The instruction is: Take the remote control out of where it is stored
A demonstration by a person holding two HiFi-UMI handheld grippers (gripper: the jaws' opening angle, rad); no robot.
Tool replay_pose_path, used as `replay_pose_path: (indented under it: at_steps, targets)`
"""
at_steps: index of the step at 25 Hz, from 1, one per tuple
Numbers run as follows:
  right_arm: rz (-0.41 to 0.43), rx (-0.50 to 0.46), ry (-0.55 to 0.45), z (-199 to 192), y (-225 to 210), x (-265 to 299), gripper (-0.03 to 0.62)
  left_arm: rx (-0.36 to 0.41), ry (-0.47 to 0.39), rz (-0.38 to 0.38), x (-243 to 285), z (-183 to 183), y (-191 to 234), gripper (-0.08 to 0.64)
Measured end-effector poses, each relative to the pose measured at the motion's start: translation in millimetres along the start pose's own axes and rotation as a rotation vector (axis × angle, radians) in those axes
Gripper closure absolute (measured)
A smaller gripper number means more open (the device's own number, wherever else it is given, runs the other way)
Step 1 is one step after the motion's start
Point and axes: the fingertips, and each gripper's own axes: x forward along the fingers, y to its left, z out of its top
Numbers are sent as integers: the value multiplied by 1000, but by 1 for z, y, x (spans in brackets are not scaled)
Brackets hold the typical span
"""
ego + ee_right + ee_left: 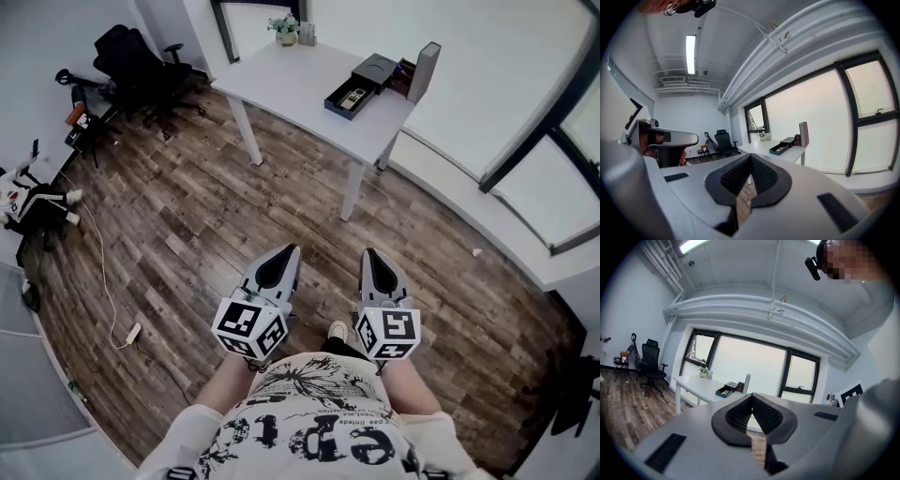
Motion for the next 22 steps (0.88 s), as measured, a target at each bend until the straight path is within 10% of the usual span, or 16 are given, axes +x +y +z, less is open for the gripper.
replay_pose_path:
  at_steps: [12,22]
  targets:
    - [8,26,76,-1,-106,89,591,-53,39,0,143,4,5,549]
    - [-112,75,51,30,-126,207,591,-76,69,-142,260,45,88,549]
